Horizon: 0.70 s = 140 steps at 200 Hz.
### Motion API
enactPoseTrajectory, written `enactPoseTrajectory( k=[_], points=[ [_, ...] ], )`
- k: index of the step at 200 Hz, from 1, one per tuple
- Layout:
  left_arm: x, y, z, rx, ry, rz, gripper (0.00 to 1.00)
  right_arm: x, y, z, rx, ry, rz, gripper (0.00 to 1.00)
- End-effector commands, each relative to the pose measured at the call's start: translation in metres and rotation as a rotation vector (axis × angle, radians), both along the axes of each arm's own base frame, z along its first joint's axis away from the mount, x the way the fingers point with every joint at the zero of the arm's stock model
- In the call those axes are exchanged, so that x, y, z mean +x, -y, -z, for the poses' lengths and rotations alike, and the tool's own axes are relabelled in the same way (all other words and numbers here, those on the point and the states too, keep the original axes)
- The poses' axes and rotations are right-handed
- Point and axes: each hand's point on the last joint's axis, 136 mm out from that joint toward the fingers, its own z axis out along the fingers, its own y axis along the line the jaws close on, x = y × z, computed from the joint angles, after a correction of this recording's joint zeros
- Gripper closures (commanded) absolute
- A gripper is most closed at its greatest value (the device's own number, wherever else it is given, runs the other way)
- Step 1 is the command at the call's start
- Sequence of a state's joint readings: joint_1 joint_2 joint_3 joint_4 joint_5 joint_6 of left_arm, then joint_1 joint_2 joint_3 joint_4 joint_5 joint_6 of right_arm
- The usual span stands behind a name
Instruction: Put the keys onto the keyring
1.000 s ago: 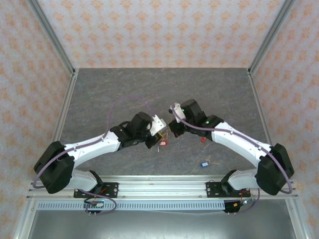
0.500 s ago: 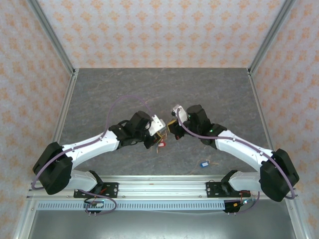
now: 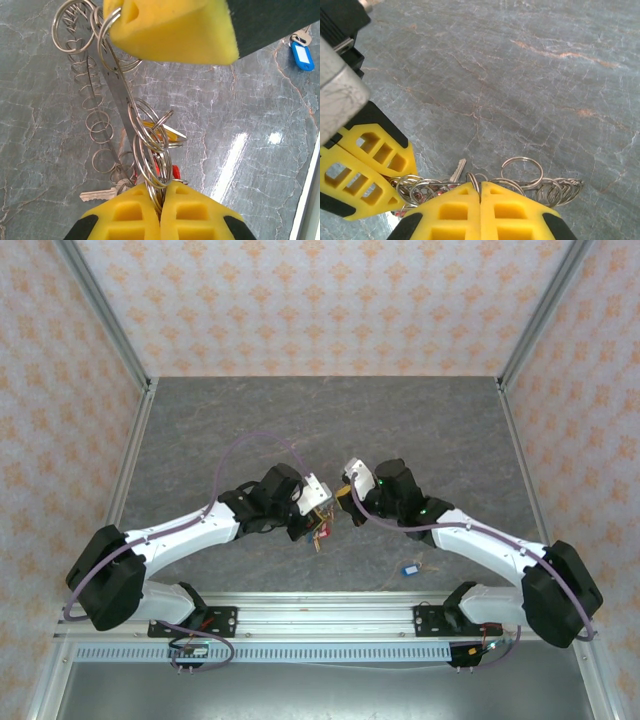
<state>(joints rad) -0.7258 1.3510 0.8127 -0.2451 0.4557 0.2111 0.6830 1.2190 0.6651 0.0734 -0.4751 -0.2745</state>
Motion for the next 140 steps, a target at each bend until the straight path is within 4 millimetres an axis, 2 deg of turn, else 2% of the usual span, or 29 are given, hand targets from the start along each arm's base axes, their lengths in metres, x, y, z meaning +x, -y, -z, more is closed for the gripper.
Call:
enactPoseTrajectory(
  k=[1, 33, 57, 95, 109, 112, 117, 140],
  points=[
    [-0.009, 0.020, -0.027, -0.083, 0.036, 0.104, 0.91, 0.011, -0.002, -0.016, 0.025, 0.120, 0.006, 1.00],
    [-0.002, 0.019, -0.032, -0.116, 0.042, 0.044, 0.69, -0.003, -0.004, -0.009, 0.021, 0.137, -0.081, 1.00],
    [0.000, 0.016, -0.045, -0.195, 0.066, 0.003, 0.66, -0.012, -0.006, -0.006, 0.020, 0.144, -0.143, 1.00],
    [0.012, -0.012, -0.070, -0.339, 0.187, -0.119, 0.59, -0.023, -0.007, -0.003, 0.044, 0.151, -0.241, 1.00],
    [0.015, -0.021, -0.073, -0.349, 0.245, -0.136, 0.57, -0.027, -0.006, -0.003, 0.054, 0.157, -0.281, 1.00],
    [0.016, -0.023, -0.073, -0.346, 0.254, -0.141, 0.57, -0.029, -0.006, -0.010, 0.066, 0.180, -0.290, 1.00],
    [0.016, -0.024, -0.073, -0.339, 0.265, -0.138, 0.57, -0.030, -0.006, -0.011, 0.069, 0.185, -0.299, 1.00],
    [0.015, -0.017, -0.071, -0.311, 0.258, -0.067, 0.61, -0.031, -0.006, -0.012, 0.080, 0.184, -0.332, 1.00]
  ],
)
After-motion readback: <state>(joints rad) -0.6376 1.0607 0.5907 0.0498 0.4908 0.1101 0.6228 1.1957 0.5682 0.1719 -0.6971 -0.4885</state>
